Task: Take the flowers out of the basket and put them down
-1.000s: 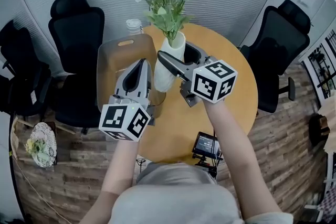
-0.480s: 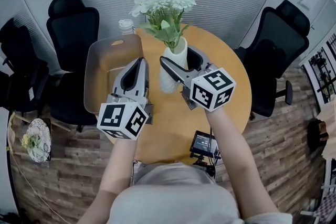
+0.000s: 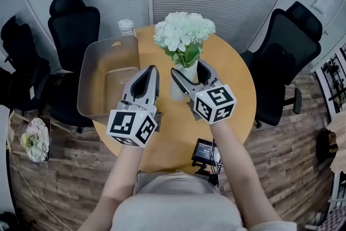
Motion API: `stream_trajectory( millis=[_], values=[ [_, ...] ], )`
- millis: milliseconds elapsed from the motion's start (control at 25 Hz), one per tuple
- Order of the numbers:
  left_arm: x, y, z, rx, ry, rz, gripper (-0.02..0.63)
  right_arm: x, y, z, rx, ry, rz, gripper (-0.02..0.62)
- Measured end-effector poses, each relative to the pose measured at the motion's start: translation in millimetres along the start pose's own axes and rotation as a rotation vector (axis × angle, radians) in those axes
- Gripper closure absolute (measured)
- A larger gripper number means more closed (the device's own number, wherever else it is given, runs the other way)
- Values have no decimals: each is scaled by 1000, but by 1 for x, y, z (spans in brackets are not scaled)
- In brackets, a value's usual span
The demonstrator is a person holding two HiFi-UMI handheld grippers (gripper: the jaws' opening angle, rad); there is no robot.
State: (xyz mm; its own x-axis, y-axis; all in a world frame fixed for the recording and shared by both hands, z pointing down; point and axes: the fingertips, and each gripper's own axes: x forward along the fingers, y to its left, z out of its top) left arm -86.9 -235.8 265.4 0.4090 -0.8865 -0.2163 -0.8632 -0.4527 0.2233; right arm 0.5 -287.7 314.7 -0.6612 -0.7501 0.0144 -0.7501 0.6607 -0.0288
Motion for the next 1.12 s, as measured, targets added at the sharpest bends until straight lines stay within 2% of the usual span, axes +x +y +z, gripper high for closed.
stream_trajectory(
  millis=[240, 440, 680, 880, 1120],
  values=[
    [7, -21, -23, 39, -11, -44, 601, -5, -25, -37, -59, 37, -71, 255],
    [13, -24, -43, 45, -12, -33, 601, -2, -39, -65, -111, 64, -96, 255],
    [17, -16, -65, 73, -8, -5, 601, 9, -49, -90, -96, 51, -108, 255],
    [13, -8, -85, 70, -6, 18, 601, 16, -56, -108, -74, 19, -150, 255],
    [13, -5, -105, 77, -11, 30, 601, 17, -59, -129, -78, 0, -161, 255]
  ],
)
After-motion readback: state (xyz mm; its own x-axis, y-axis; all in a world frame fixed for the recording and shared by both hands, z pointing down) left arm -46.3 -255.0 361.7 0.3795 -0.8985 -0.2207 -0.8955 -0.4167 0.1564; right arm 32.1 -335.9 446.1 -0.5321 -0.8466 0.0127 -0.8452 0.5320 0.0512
